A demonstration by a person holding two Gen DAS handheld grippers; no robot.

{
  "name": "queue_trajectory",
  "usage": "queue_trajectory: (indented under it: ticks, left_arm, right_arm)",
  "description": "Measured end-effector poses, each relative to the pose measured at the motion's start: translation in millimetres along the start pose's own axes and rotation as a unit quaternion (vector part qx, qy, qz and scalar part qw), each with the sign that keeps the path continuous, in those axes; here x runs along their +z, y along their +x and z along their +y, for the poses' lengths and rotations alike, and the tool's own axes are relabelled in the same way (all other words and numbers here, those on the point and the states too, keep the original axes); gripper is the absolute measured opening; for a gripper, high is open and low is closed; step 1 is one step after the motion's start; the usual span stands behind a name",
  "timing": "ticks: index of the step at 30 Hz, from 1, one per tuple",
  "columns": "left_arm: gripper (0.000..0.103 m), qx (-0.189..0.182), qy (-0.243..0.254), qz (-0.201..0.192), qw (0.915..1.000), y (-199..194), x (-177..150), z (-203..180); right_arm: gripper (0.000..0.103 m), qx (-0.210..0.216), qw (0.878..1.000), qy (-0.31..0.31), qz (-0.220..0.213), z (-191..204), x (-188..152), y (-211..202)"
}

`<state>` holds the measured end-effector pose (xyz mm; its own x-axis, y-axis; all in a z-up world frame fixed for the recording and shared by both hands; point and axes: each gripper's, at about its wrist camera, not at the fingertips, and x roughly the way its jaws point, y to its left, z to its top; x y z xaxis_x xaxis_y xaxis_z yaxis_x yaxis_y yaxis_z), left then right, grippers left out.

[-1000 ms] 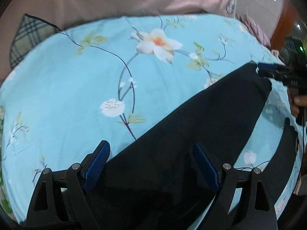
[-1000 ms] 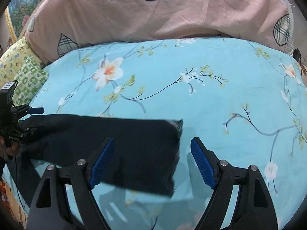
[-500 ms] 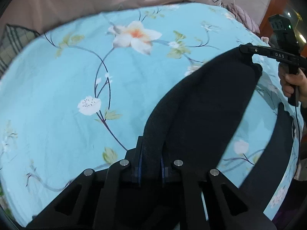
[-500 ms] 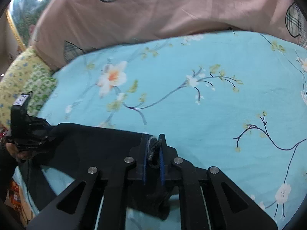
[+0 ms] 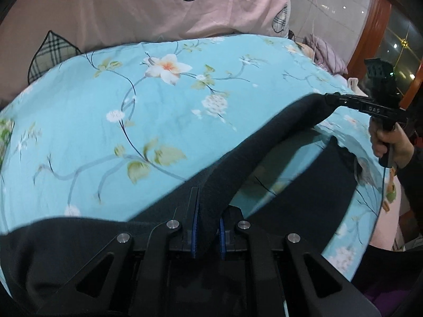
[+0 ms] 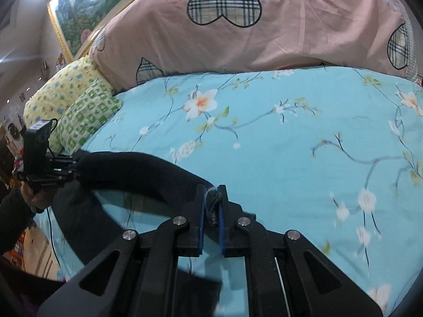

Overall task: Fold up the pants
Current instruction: 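Lift the cuffs with both grippers and carry them toward the waistband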

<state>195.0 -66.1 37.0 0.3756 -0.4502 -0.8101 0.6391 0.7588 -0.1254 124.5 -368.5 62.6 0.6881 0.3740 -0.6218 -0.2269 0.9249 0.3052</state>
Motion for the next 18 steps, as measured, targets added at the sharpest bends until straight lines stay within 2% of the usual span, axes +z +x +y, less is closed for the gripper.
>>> queue_trajectory:
  ticks: [8,14,18]
  left_arm:
    - [0.011,0.001,0.004,-0.001,1.0,-21,-56,-27]
    - [0.011,-0.006,-0.006,-0.006,0.9999,-24,-80,-35]
    - [0.011,-0.006,0.005,-0.002,1.0,-23,-92,-44]
  right_arm:
    - [0.009,0.014,1.0,-0.011,-0.001,15,-41,-27]
    - [0.009,0.017,0.999,-0.047,-0.01,36,-58,-48]
    - [0.009,0.012,0.998,-0.054,0.002,40,-79,-54]
